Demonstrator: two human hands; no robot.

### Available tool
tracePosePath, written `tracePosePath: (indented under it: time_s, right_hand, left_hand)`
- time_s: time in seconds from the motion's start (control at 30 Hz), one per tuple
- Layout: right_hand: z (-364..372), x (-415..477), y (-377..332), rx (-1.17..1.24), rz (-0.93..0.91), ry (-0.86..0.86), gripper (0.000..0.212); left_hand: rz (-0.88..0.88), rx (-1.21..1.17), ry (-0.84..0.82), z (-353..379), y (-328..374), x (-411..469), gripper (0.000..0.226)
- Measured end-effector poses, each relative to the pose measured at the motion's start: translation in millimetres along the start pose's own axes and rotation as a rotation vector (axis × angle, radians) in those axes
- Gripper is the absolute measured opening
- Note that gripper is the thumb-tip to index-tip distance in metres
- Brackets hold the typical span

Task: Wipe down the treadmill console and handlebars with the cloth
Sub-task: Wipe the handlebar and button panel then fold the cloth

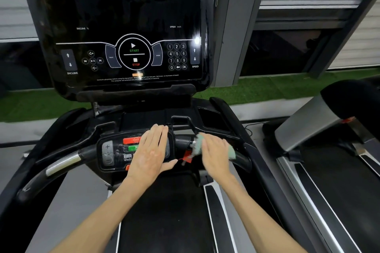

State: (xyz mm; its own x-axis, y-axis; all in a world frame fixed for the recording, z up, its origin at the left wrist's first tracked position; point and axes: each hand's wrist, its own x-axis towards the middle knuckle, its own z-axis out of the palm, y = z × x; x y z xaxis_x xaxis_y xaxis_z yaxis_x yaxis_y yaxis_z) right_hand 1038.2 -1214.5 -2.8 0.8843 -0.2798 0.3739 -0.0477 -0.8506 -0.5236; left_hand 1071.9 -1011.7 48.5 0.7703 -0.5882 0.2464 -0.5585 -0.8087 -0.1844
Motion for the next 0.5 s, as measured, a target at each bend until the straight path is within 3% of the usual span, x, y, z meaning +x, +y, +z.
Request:
tracePosePath:
  time_s: [0.1, 0.23, 0.5]
  right_hand:
    - [3.6, 15.3, -36.1, 0.026, -0.166, -0.064, 0.046]
    - [-1.5, 16.5, -19.9, 0.141, -0.208, -0.072, 0.040]
    - [-33.3, -28.1, 102.3, 0.208, 0.094, -0.132, 0.041]
  left_hand:
    - [0.000, -0.003, 0.002, 1.2, -0.5, 0.4, 0.100]
    - [-0.001, -0.011, 0.004, 3.5, -1.7, 0.8, 0.101]
    - [0.001, -0.026, 0.023, 2.4, -1.4, 2.0, 0.104]
